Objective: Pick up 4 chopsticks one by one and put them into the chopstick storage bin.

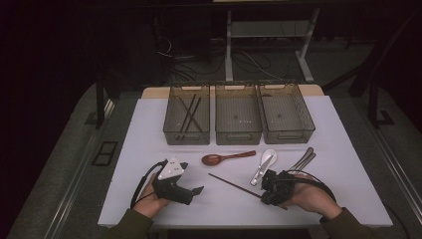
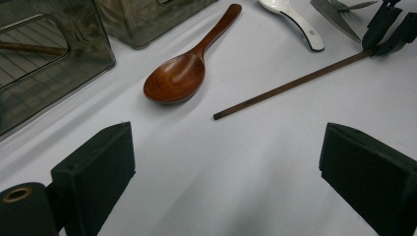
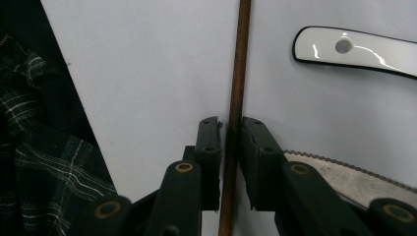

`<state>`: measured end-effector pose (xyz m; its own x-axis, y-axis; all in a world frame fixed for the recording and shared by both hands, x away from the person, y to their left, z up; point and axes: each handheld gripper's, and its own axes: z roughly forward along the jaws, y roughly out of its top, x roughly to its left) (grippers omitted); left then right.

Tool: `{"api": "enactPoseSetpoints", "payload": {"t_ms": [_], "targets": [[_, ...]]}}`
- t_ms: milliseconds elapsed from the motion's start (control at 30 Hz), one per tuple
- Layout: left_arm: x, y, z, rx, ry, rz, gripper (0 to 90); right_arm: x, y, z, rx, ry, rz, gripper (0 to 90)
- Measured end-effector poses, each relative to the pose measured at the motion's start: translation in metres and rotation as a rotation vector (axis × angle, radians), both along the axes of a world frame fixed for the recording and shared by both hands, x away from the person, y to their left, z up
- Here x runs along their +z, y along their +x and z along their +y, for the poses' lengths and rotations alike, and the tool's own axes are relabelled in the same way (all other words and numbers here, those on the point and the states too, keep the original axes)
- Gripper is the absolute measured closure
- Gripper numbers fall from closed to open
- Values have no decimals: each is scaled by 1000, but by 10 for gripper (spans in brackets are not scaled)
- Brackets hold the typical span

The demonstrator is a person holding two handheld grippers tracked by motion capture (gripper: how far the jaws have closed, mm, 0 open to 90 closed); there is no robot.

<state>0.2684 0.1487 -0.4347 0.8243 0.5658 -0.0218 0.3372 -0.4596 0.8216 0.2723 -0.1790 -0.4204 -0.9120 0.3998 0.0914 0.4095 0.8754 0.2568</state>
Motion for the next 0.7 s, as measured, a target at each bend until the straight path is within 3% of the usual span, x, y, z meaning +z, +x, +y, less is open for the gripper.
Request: {"api": "enactPoseSetpoints", "payload": {"t_ms": [200,300,333,700], "targets": [[0,0,0,0,2,0,56,0,-1,5,10,-41,-34,824],[0,0,0,0,2,0,56,1,-2,6,-7,-45,-16,830],[0,0,0,0,1,0,56,1,-1,6,-4,-53,-29,832],[0,0,0,1,-1,-2,56,1,0,4,-13,-34,-16,839]]}}
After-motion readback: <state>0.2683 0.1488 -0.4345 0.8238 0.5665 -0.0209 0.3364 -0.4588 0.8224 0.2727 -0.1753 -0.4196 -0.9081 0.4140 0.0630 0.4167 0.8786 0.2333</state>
